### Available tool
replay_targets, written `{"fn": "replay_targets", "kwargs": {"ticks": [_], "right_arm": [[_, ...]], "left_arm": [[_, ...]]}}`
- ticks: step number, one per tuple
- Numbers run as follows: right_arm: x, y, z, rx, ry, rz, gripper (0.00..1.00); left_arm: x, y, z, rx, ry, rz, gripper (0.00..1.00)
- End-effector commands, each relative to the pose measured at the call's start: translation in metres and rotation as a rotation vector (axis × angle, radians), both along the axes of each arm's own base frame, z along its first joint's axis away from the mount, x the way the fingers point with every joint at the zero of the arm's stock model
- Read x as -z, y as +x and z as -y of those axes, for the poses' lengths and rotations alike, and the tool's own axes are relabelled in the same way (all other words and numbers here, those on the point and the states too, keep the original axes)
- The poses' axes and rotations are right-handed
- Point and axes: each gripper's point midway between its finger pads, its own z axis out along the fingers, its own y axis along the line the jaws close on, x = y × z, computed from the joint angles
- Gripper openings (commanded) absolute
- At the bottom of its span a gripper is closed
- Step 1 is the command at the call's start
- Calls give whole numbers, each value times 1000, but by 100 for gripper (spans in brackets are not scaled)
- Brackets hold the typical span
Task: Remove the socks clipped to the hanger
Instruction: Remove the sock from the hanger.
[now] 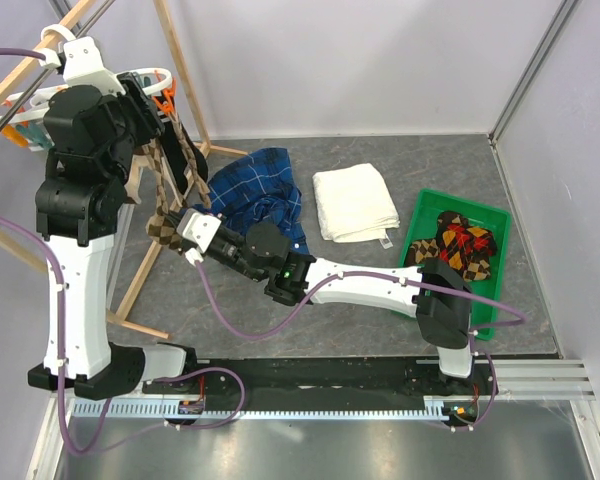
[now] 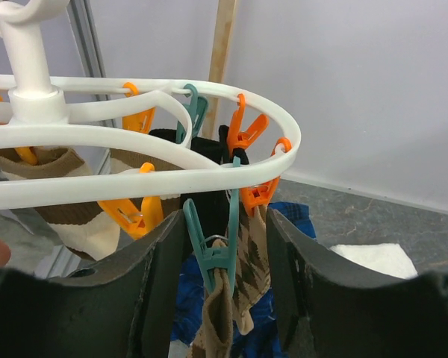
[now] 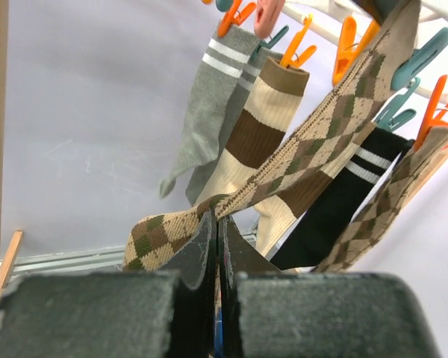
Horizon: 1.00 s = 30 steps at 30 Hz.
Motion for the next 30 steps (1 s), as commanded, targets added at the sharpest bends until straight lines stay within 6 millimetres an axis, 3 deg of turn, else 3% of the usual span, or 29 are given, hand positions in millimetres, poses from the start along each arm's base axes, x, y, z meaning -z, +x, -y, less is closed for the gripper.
{"fn": "replay_targets", "kwargs": {"ticks": [1, 12, 18, 21, 24, 25, 30], "right_arm": [[-42, -12, 17, 0, 80, 41, 0], [-39, -10, 17, 4, 86, 46, 0], [-41, -11, 18, 7, 86, 53, 0], [-40, -11, 18, 8, 83, 53, 0], [-39, -9, 20, 16, 81, 51, 0], [-38, -9, 20, 18, 80, 50, 0], [-37, -7, 27, 35, 102, 28, 0]], "left_arm": [[-14, -3, -8, -42, 0, 41, 56], [-10, 6, -8, -55, -4, 37, 54], [-16, 7, -10, -70, -6, 62, 48], [-16, 10, -8, -58, -1, 63, 38], [-17, 9, -6, -41, -1, 71, 15], [-17, 8, -5, -38, 1, 73, 4], [-19, 3, -7, -40, 11, 89, 2]]}}
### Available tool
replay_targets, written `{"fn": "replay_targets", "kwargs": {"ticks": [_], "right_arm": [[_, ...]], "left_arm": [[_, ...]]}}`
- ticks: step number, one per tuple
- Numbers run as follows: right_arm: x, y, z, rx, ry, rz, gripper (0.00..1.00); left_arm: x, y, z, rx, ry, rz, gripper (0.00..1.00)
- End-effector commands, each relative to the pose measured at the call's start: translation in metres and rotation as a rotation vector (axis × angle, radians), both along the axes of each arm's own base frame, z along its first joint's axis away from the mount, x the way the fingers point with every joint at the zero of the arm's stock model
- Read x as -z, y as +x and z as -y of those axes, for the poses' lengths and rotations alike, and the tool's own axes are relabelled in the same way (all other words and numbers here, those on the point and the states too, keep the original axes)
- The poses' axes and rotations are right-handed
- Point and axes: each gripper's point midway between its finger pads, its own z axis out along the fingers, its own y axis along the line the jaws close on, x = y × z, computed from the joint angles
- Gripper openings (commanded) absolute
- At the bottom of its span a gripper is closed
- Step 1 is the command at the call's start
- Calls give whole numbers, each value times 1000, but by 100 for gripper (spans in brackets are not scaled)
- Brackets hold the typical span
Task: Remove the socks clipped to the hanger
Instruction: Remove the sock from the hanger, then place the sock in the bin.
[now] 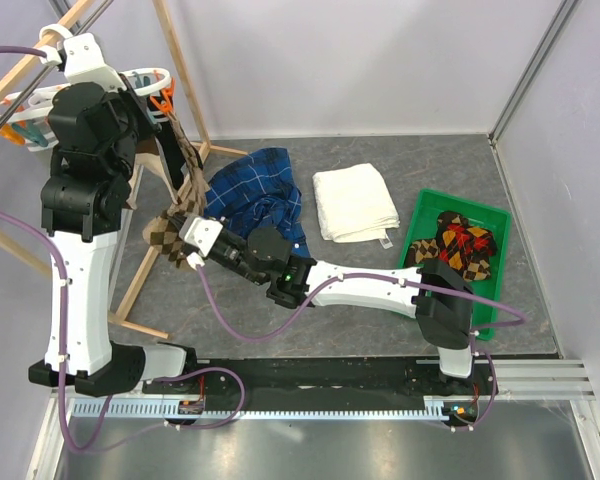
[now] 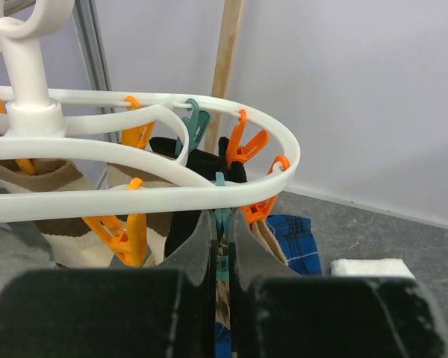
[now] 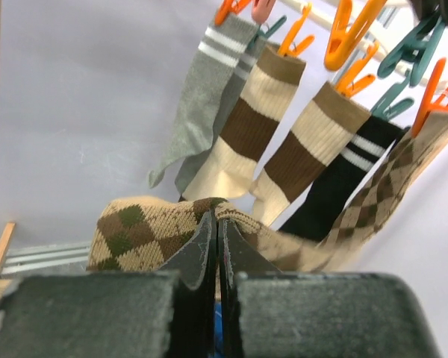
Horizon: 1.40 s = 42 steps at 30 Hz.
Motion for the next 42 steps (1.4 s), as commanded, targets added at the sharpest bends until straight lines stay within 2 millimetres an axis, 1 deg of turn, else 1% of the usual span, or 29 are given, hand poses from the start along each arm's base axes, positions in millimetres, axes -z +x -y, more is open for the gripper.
{"fn": "replay_targets", "kwargs": {"ticks": [1, 4, 5, 6, 7, 8, 9, 10, 11, 13, 14, 16, 17, 19, 20, 22, 23, 25, 26, 27, 28, 31, 32, 35, 36, 37, 39, 41, 42], "right_arm": [[-40, -5, 25, 23, 105, 10, 0], [-38, 3, 35, 82, 97, -33, 0], [-29, 10, 39, 124, 62, -69, 0], [-33, 14, 48, 162, 64, -96, 0], [-29, 25, 62, 243, 60, -143, 0], [-15, 32, 70, 291, 1, -166, 0], [-15, 34, 86, 331, -12, -178, 0], [-4, 44, 105, 424, -46, -215, 0], [-13, 51, 129, 481, -31, -234, 0], [11, 61, 163, 582, -72, -334, 0], [1, 73, 199, 663, -14, -385, 0], [28, 85, 241, 747, -2, -534, 0], [22, 101, 281, 814, 46, -570, 0], [38, 109, 325, 913, 35, -628, 0], [30, 117, 362, 986, 98, -637, 0], [42, 121, 398, 1077, 92, -650, 0], [39, 127, 429, 1146, 131, -653, 0], [54, 130, 457, 1222, 104, -679, 0], [60, 134, 484, 1298, 118, -695, 0], [70, 136, 495, 1326, 132, -726, 0], [81, 138, 520, 1391, 140, -761, 0], [122, 140, 549, 1471, 137, -859, 0], [137, 141, 566, 1515, 149, -897, 0], [201, 137, 583, 1543, 232, -1085, 0], [229, 130, 586, 1552, 225, -1156, 0], [245, 129, 590, 1556, 279, -1209, 0], [289, 119, 588, 1558, 252, -1335, 0], [313, 114, 597, 1605, 270, -1388, 0], [319, 111, 601, 1631, 265, -1392, 9]], "left_arm": [[-13, -6, -4, -11, 16, 57, 2], [-10, -8, -4, -6, 21, 55, 2], [-9, -7, -2, 5, 26, 51, 2], [-8, -10, -3, 10, 37, 52, 2], [-2, -9, -1, 20, 45, 39, 2], [-1, -10, -1, 23, 52, 39, 2], [4, -14, -2, 26, 62, 32, 2], [5, -16, -1, 34, 64, 33, 2], [7, -17, -1, 36, 62, 32, 2], [11, -23, -2, 30, 56, 27, 2], [13, -25, -3, 25, 54, 25, 2], [15, -29, -5, 17, 50, 24, 2], [14, -30, -6, 14, 46, 29, 2], [14, -32, -5, 24, 39, 31, 2], [13, -33, -4, 29, 38, 34, 2], [14, -32, -2, 39, 38, 33, 2], [14, -32, -2, 38, 41, 33, 2], [13, -31, -2, 38, 50, 34, 2], [12, -32, -4, 32, 57, 36, 2], [13, -32, -5, 29, 62, 35, 2], [12, -33, -7, 20, 65, 36, 2], [12, -33, -7, 19, 69, 37, 2], [11, -34, -7, 22, 65, 42, 2], [10, -34, -5, 27, 59, 46, 2], [12, -34, -5, 28, 59, 41, 2], [12, -34, -6, 24, 58, 43, 2], [13, -34, -6, 24, 56, 42, 2], [16, -35, -6, 25, 56, 36, 2], [18, -33, -5, 25, 54, 32, 2]]}}
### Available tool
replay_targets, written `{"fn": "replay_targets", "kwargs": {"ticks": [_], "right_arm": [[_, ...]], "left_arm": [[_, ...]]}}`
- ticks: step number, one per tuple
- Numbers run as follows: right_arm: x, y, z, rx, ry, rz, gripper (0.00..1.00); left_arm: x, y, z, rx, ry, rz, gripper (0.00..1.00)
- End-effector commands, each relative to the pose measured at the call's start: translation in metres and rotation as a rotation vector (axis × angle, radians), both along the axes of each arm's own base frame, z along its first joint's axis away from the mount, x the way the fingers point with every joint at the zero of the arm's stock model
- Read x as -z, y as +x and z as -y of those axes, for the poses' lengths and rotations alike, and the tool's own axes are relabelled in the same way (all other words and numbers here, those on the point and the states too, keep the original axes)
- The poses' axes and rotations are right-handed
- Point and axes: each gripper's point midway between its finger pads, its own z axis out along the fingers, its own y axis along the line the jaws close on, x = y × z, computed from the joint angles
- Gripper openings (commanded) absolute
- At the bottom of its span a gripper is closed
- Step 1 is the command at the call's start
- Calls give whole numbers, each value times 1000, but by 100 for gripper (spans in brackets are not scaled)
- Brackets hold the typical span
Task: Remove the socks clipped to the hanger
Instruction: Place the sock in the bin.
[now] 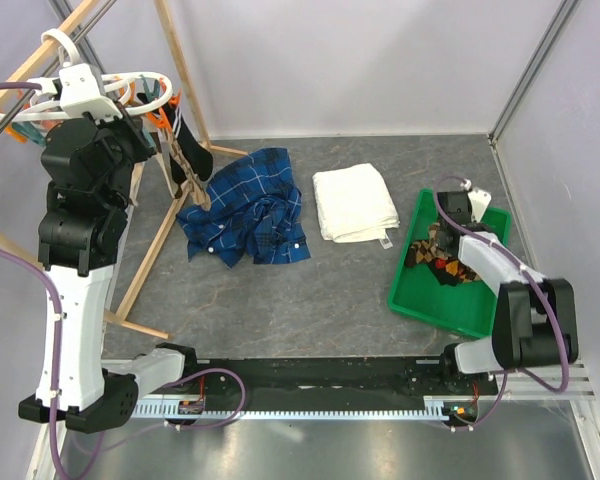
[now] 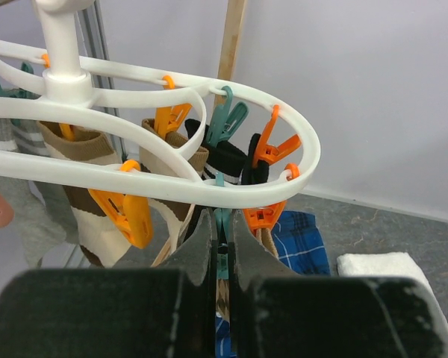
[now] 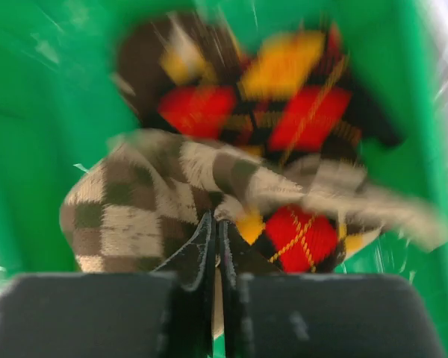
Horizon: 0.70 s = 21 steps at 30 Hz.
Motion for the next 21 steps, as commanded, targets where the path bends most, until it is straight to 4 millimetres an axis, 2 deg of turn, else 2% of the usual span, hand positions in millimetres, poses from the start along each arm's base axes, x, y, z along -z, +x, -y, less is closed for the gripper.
{"fn": "replay_targets", "kwargs": {"ticks": [1, 3, 5, 8, 10, 11, 12, 15, 16, 17, 18, 20, 21], "right_arm": [[31, -6, -4, 85, 114, -15, 15], [16, 2, -6, 49, 110, 12, 30], [-10, 8, -8, 11, 102, 68, 38], [-65, 25, -16, -54, 119, 188, 56], [-88, 28, -23, -96, 134, 226, 62], [-109, 35, -28, -116, 134, 268, 64], [-118, 37, -33, -139, 132, 282, 65], [-165, 56, -73, -271, 172, 432, 65], [-176, 60, -101, -364, 211, 470, 65], [-189, 63, -117, -417, 231, 517, 65], [-211, 66, -151, -507, 258, 598, 65], [-236, 65, -191, -608, 302, 680, 65], [-257, 60, -230, -696, 346, 767, 65]], "left_arm": [[7, -5, -2, 0, 24, -19, 2], [11, -3, -2, -3, 26, -30, 2], [11, -4, -2, -1, 29, -30, 2], [9, -7, -2, 2, 21, -25, 2], [8, -10, 0, 15, 16, -22, 2], [6, -13, 1, 20, 12, -14, 2], [6, -14, 0, 21, 10, -13, 2], [4, -18, -1, 20, 12, -9, 2], [5, -18, -1, 20, 14, -10, 2], [5, -19, 0, 23, 14, -12, 2], [5, -18, 2, 37, 12, -10, 2], [5, -18, 5, 55, 13, -13, 2], [6, -19, 6, 57, 13, -13, 2]]}}
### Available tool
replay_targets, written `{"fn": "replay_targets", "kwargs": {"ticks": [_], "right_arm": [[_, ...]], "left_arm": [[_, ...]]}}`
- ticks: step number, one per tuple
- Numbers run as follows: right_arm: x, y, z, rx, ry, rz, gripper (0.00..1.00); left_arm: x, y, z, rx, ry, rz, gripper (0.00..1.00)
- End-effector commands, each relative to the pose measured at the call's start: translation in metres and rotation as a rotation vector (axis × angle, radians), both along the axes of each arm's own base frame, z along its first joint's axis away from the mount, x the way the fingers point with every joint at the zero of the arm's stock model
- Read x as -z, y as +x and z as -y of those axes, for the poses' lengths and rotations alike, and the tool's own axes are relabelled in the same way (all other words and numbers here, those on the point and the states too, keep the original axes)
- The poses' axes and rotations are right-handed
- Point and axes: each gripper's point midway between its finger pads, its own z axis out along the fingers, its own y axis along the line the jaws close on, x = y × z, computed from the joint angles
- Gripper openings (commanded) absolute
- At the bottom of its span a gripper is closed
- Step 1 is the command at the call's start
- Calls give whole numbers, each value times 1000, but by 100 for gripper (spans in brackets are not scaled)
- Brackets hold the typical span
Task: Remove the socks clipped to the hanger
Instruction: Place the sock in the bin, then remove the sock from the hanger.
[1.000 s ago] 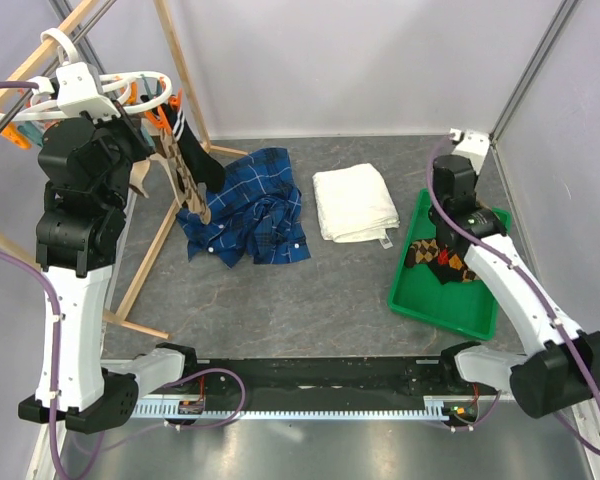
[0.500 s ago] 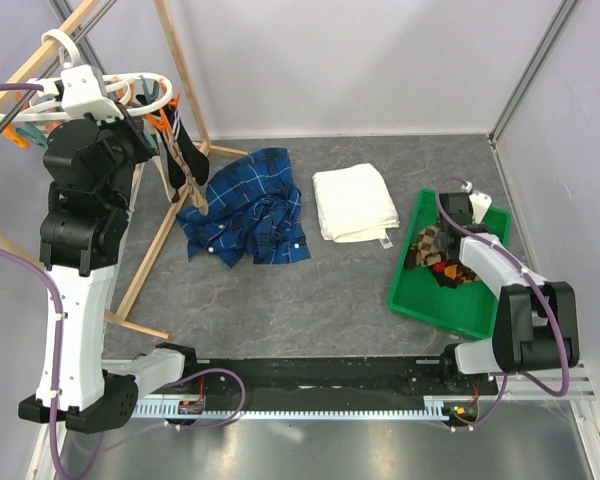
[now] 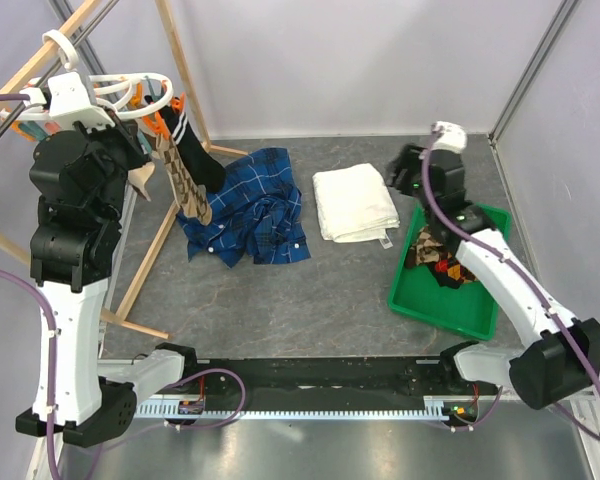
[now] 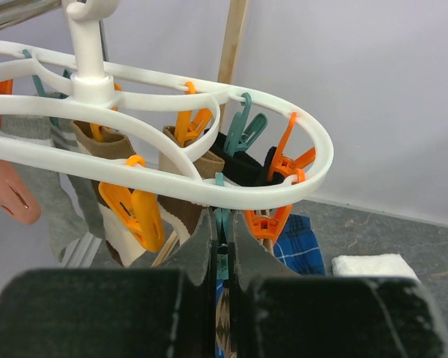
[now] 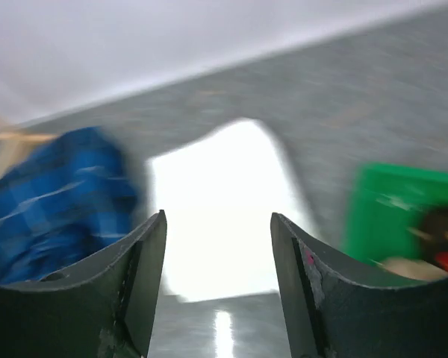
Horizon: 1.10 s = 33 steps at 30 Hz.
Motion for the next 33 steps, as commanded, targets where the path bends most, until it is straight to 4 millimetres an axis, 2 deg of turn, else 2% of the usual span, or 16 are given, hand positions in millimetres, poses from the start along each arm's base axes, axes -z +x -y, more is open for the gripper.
{"fn": "replay_targets", "kwargs": {"ticks": [1, 4, 5, 6, 8, 9, 11, 15, 20, 21, 23, 27, 30, 31, 32, 33], "right_arm": [[-92, -4, -120, -325, 131, 332, 65], [-120, -20, -195, -478, 177, 442, 64], [-144, -25, -211, -496, 191, 493, 64], [-133, -34, -250, -561, 183, 475, 64], [-157, -43, -282, -587, 183, 528, 65], [-147, -50, -314, -618, 180, 530, 66], [-161, -59, -339, -636, 172, 595, 67], [-158, -83, -399, -667, 173, 707, 71], [-164, -89, -437, -682, 171, 733, 74], [-147, -89, -450, -699, 144, 705, 75], [-149, -90, -458, -705, 137, 706, 75], [-126, -84, -470, -657, 65, 675, 69], [-126, -78, -465, -607, 17, 676, 33], [-126, -79, -464, -603, 8, 679, 9], [-127, -80, -462, -602, -12, 685, 0], [-135, -87, -462, -615, -6, 696, 0]], "left_arm": [[12, -3, 7, 45, 20, -47, 2], [10, -6, 7, 48, 19, -39, 2], [9, -7, 7, 50, 18, -36, 2], [9, -7, 7, 53, 17, -36, 2], [7, -9, 8, 60, 10, -28, 2], [7, -9, 10, 68, 7, -29, 2], [7, -10, 13, 84, 0, -28, 2], [7, -11, 13, 87, 0, -28, 2], [8, -11, 12, 82, 3, -31, 2], [7, -12, 12, 85, 1, -28, 2], [7, -12, 14, 93, -1, -29, 2], [7, -13, 15, 96, -8, -27, 2], [6, -15, 16, 105, -8, -23, 2], [5, -17, 15, 104, -5, -21, 2], [4, -19, 15, 105, -6, -17, 2], [4, -20, 14, 104, -3, -19, 3]]}}
